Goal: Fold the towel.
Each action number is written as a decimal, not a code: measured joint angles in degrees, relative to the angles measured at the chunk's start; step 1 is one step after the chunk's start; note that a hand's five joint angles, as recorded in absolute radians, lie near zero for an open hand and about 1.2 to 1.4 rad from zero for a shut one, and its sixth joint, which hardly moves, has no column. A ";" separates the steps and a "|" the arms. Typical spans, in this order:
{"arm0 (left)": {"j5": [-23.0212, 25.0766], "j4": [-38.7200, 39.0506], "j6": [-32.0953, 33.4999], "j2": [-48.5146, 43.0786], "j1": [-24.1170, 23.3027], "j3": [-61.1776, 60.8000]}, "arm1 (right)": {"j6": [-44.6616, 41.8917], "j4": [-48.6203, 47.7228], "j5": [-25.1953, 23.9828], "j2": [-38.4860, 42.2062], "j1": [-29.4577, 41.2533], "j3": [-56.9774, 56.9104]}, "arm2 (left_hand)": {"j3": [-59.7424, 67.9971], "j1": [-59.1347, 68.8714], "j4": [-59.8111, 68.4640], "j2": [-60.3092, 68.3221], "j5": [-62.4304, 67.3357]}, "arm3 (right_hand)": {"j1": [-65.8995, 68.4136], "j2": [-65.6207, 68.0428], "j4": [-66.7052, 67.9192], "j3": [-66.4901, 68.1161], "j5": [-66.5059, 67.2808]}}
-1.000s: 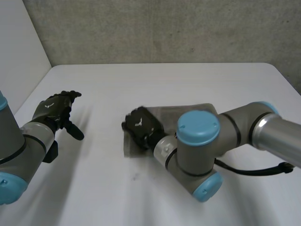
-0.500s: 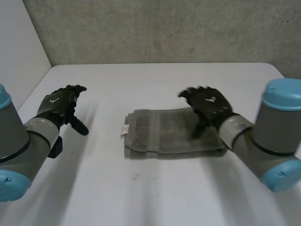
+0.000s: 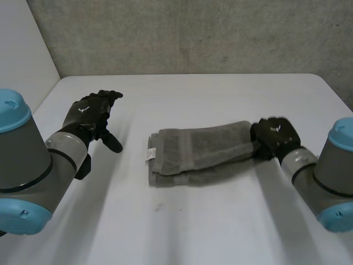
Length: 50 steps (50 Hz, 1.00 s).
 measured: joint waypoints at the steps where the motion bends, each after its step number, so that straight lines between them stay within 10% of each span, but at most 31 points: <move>1: -0.06 -0.01 0.01 0.31 0.08 -0.06 | -0.57 -0.57 0.26 -0.44 0.49 -1.18 | 0.00 0.00 0.00 0.00 0.00 | 0.00 0.00 0.00 0.00 0.00; 21: -0.43 -1.27 0.05 5.56 0.91 -0.07 | -19.27 6.10 -4.10 13.27 29.96 -20.65 | 0.00 0.00 -0.04 0.00 0.00 | 1.06 0.81 0.96 0.91 1.06; 27: -0.38 -1.74 0.02 5.44 1.41 0.47 | -20.47 6.93 -4.80 14.44 31.26 -20.41 | -0.03 0.00 -0.04 -0.01 0.00 | -38.82 -35.04 -35.09 -34.96 -32.78; 32: -0.28 -1.83 -0.04 4.40 1.42 2.65 | -13.42 6.67 -0.23 7.84 28.53 -18.41 | -0.03 0.00 -0.04 -0.01 0.00 | -65.48 -57.02 -56.48 -56.71 -54.65; 50: -0.02 -11.91 -6.98 -16.09 -10.11 26.34 | 28.41 8.87 3.09 -7.13 7.66 -8.30 | 0.74 0.20 0.54 0.97 0.00 | -67.90 -59.07 -58.55 -59.03 -55.44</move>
